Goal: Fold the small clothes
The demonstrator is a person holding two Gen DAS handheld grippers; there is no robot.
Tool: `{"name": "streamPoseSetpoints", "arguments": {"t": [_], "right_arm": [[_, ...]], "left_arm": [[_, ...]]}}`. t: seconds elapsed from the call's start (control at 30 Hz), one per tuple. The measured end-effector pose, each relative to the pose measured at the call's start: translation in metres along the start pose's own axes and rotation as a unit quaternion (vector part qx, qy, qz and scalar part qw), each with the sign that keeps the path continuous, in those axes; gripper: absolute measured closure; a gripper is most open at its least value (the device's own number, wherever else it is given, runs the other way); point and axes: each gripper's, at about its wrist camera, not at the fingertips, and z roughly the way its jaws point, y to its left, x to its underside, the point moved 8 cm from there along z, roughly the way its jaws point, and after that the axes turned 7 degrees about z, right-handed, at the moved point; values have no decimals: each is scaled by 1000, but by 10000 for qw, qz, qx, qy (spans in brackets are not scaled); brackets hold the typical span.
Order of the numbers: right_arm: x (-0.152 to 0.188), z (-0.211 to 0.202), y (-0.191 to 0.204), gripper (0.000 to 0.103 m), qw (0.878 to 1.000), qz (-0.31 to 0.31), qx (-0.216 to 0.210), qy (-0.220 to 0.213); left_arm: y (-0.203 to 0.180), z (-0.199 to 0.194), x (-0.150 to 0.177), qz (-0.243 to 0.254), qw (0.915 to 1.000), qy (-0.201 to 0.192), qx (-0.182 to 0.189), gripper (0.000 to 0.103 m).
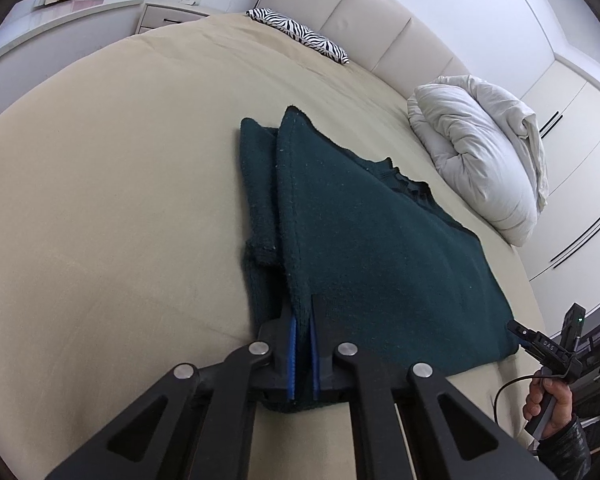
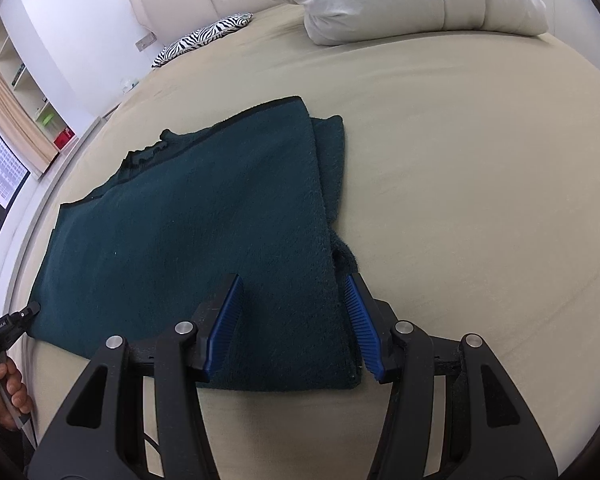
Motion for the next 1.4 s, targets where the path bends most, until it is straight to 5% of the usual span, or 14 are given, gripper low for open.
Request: {"name": "streamPoseSetpoints", "arguments": {"t": [0.63,0.77,1.1,1.17,1.4], "right_arm": [[3,-16,-13,55,9998,161,-59,-110],[8,-12,-16,69,9999,113,-23,7],[10,-9,-22,75,9995,296,-95,83],[11,-9,-22,94,9998,194,6,90],[9,-22,-21,98,9992,385,-83,-52]], "left_arm": [[15,1,18,-447,9989,25,128,94],[15,2,19,-434,9990,46,110,94],[14,3,20,-455,9989,102,106,94],[14,3,21,-429,9990,120,85,94],[7,2,15,-65,9995,309,-22,96]]}}
